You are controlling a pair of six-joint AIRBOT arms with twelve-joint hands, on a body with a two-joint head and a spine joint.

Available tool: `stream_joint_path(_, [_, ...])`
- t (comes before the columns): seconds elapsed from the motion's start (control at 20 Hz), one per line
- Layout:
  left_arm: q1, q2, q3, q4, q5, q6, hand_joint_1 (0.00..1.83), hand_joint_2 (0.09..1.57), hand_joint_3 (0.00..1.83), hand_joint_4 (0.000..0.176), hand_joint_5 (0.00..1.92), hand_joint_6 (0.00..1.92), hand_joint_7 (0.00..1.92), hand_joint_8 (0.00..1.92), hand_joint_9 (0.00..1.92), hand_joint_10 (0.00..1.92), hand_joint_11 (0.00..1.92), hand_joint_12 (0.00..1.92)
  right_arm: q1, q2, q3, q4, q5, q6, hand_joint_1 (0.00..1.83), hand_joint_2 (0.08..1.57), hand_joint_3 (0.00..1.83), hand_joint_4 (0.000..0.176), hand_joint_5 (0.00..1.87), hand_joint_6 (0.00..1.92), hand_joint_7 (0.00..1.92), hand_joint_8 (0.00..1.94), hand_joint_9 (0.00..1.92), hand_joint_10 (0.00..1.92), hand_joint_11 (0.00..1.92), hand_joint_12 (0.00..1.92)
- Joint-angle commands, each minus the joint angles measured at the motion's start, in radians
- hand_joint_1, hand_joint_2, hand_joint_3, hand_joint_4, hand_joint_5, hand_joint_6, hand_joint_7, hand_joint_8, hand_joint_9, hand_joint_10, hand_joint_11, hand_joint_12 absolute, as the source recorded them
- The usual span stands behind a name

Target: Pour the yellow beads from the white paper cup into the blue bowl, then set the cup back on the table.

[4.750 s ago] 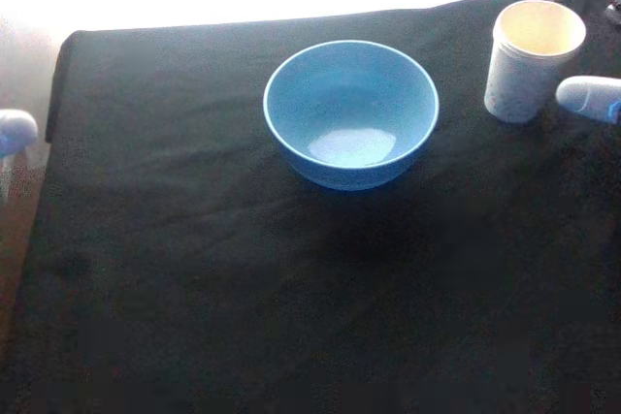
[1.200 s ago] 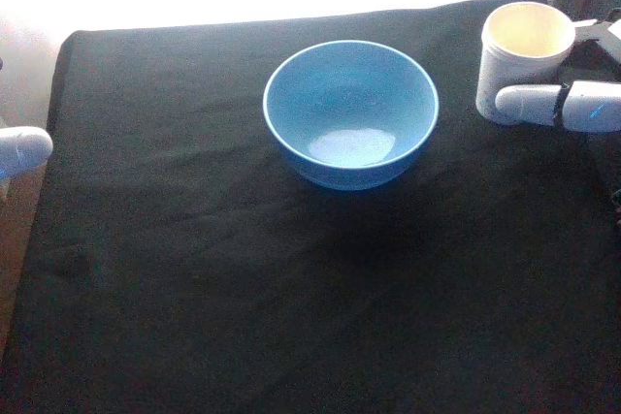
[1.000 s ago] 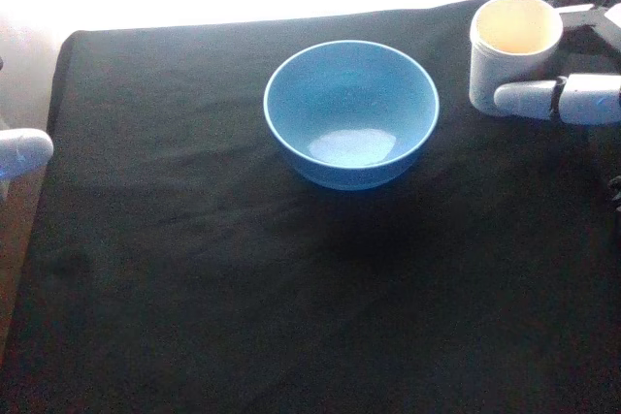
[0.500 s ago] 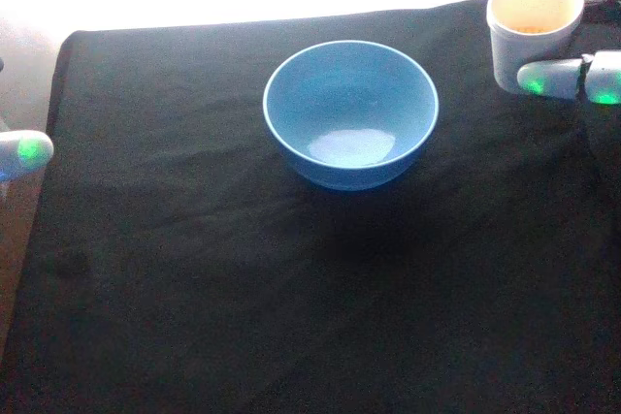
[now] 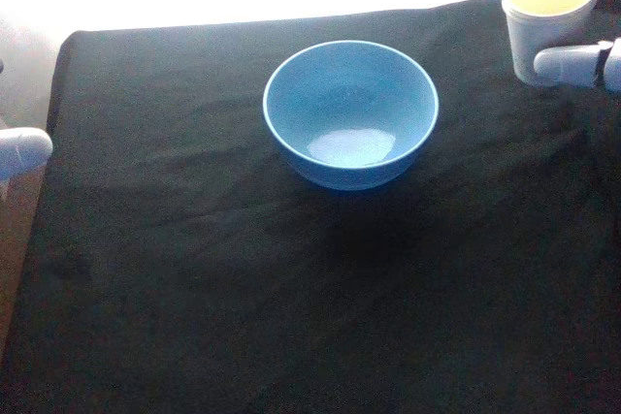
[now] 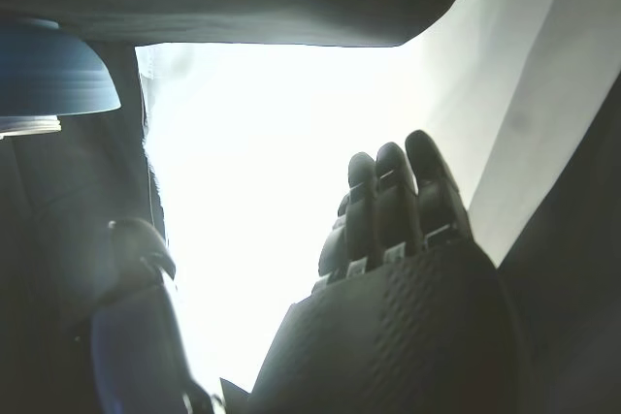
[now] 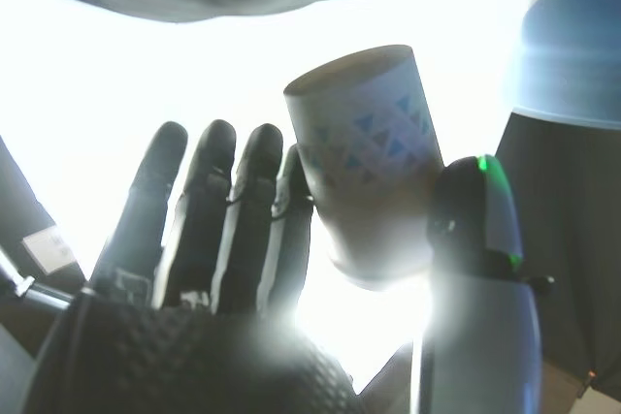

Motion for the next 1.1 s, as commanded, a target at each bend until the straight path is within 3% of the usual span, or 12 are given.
stream_joint_path(0.0, [-0.004, -0.004, 0.005, -0.017, -0.119, -0.011, 0.49, 0.82, 0.01, 0.0, 0.0, 0.0, 0.27, 0.0, 0.21, 0.0, 0.0, 0.51, 0.014, 0.007, -0.001, 0.021, 0.131, 0.012, 0.91, 0.9, 0.0, 0.0, 0.74, 0.0, 0.67, 0.0, 0.48, 0.0, 0.0, 0.76])
stream_joint_path(0.3, [-0.004, -0.009, 0.008, -0.016, -0.112, -0.011, 0.49, 0.81, 0.0, 0.0, 0.0, 0.0, 0.28, 0.0, 0.23, 0.0, 0.0, 0.52, 0.036, 0.016, -0.003, -0.016, 0.13, 0.012, 0.91, 0.92, 0.01, 0.0, 0.77, 0.01, 0.73, 0.0, 0.54, 0.01, 0.0, 0.88])
stream_joint_path(0.35, [-0.004, -0.012, 0.009, -0.016, -0.109, -0.011, 0.5, 0.83, 0.0, 0.0, 0.01, 0.0, 0.29, 0.0, 0.23, 0.0, 0.0, 0.52, 0.039, 0.016, -0.003, -0.023, 0.13, 0.012, 0.91, 0.94, 0.0, 0.025, 0.81, 0.0, 0.75, 0.0, 0.57, 0.01, 0.06, 0.86])
stream_joint_path(0.5, [-0.004, -0.013, 0.009, -0.015, -0.108, -0.011, 0.49, 0.83, 0.0, 0.0, 0.0, 0.0, 0.28, 0.0, 0.23, 0.0, 0.0, 0.56, 0.074, 0.016, -0.003, -0.061, 0.125, 0.012, 0.94, 0.95, 0.0, 0.011, 0.84, 0.01, 0.76, 0.01, 0.58, 0.01, 0.07, 0.86])
stream_joint_path(0.55, [-0.004, -0.013, 0.009, -0.015, -0.107, -0.011, 0.5, 0.84, 0.0, 0.0, 0.01, 0.0, 0.28, 0.0, 0.23, 0.0, 0.0, 0.58, 0.086, 0.017, -0.003, -0.077, 0.119, 0.012, 0.9, 0.96, 0.0, 0.044, 0.85, 0.0, 0.75, 0.0, 0.55, 0.0, 0.02, 0.91])
stream_joint_path(0.7, [-0.004, -0.014, 0.01, -0.012, -0.105, -0.011, 0.5, 0.84, 0.0, 0.008, 0.02, 0.0, 0.29, 0.0, 0.24, 0.0, 0.0, 0.62, 0.107, 0.017, 0.0, -0.104, 0.112, 0.012, 0.88, 0.95, 0.0, 0.03, 0.83, 0.0, 0.72, 0.0, 0.52, 0.01, 0.04, 0.92])
stream_joint_path(0.8, [-0.004, -0.015, 0.011, -0.012, -0.103, -0.011, 0.51, 0.84, 0.0, 0.0, 0.02, 0.0, 0.29, 0.0, 0.24, 0.0, 0.0, 0.61, 0.12, 0.017, 0.001, -0.121, 0.106, 0.012, 0.91, 0.95, 0.0, 0.0, 0.82, 0.0, 0.72, 0.0, 0.54, 0.0, 0.07, 0.88])
stream_joint_path(1.0, [-0.004, -0.015, 0.012, -0.012, -0.1, -0.011, 0.5, 0.83, 0.0, 0.0, 0.03, 0.0, 0.31, 0.0, 0.25, 0.0, 0.0, 0.62, 0.145, 0.018, 0.001, -0.163, 0.096, 0.012, 0.88, 0.92, 0.0, 0.0, 0.83, 0.0, 0.72, 0.0, 0.49, 0.0, 0.01, 0.86])
stream_joint_path(1.05, [-0.004, -0.015, 0.013, -0.012, -0.1, -0.011, 0.5, 0.83, 0.0, 0.001, 0.03, 0.0, 0.31, 0.0, 0.26, 0.0, 0.0, 0.62, 0.159, 0.019, 0.001, -0.182, 0.09, 0.012, 0.86, 0.91, 0.0, 0.006, 0.85, 0.0, 0.73, 0.0, 0.52, 0.0, 0.0, 0.96])
